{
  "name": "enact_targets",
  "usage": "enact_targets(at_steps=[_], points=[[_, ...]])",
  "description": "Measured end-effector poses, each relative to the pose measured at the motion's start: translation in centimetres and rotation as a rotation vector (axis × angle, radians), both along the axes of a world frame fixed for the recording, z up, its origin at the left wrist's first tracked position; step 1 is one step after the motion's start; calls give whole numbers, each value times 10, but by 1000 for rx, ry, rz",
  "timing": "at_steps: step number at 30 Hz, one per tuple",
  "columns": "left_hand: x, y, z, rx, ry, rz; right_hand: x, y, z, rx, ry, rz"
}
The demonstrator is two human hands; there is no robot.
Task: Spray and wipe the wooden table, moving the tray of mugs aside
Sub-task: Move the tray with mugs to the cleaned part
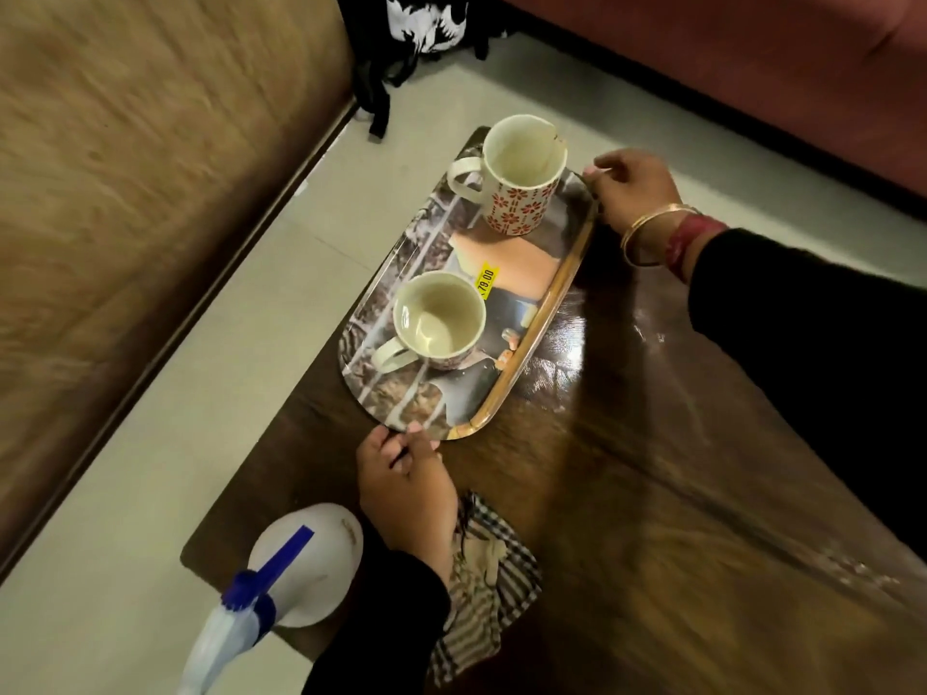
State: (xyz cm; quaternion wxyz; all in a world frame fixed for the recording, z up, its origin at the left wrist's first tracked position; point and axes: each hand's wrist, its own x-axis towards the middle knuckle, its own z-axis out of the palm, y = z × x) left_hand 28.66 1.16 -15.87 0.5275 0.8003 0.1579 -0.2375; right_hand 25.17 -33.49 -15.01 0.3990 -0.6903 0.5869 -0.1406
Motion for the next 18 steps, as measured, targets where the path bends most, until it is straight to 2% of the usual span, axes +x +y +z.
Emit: enact_targets(at_steps=[4, 8, 13, 18], points=[[12, -6, -7, -39, 34, 31, 20, -5, 7, -30, 145, 186], [19, -5, -13, -7, 23, -5, 22, -8, 13, -59, 261, 232], [25, 5, -14, 36, -43, -111, -11, 4, 21, -85, 243, 190], [6, 10, 7, 13, -92, -288, -106, 29, 38, -41, 220, 7]])
